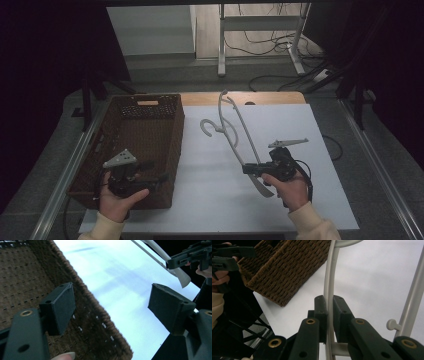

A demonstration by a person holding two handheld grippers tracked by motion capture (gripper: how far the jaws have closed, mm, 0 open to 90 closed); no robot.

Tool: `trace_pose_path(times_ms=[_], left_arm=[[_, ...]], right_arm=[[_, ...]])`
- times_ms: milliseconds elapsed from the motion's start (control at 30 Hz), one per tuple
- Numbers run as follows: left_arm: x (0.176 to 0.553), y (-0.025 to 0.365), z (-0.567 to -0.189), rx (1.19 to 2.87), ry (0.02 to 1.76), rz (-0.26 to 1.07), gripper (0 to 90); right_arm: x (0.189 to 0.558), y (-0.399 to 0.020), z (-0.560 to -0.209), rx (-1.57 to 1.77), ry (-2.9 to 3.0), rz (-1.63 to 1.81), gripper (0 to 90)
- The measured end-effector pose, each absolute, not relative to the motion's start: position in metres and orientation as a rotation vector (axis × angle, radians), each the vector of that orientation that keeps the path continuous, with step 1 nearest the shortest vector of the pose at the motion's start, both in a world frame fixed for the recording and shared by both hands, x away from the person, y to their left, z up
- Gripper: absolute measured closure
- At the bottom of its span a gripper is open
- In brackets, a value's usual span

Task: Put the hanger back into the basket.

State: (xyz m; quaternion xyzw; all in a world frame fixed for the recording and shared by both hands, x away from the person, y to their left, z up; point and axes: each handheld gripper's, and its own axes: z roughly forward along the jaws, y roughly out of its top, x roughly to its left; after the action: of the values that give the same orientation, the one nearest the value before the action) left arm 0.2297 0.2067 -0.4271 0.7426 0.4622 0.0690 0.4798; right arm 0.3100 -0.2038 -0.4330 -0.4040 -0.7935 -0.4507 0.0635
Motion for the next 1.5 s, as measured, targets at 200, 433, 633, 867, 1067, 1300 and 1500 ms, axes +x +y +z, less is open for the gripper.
trace_pose_path(times_ms=[200, 433, 633, 867, 1067, 1300, 1500], left_arm=[[0.238, 0.196, -0.425, 1.794, 1.115, 0.126, 21.2], [0.244, 0.187, -0.422, 1.764, 1.09, 0.075, 21.4], [0.255, 0.175, -0.423, 1.734, 1.076, 0.01, 21.9], [0.267, 0.159, -0.424, 1.659, 1.068, -0.016, 22.6], [0.276, 0.145, -0.426, 1.65, 1.04, -0.066, 22.6], [0.285, 0.13, -0.43, 1.622, 1.032, -0.107, 23.4], [0.29, 0.122, -0.433, 1.586, 1.015, -0.143, 24.8]], right_arm=[[0.308, -0.203, -0.432, -1.211, -2.385, -1.389, 82.6], [0.303, -0.2, -0.43, -1.198, -2.362, -1.447, 82.6], [0.296, -0.193, -0.428, -1.173, -2.341, -1.501, 82.6], [0.292, -0.185, -0.428, -1.138, -2.342, -1.531, 82.5], [0.291, -0.184, -0.429, -1.14, -2.324, -1.551, 82.6], [0.289, -0.178, -0.43, -1.129, -2.322, -1.572, 82.5], [0.287, -0.174, -0.433, -1.115, -2.304, -1.583, 82.5]])
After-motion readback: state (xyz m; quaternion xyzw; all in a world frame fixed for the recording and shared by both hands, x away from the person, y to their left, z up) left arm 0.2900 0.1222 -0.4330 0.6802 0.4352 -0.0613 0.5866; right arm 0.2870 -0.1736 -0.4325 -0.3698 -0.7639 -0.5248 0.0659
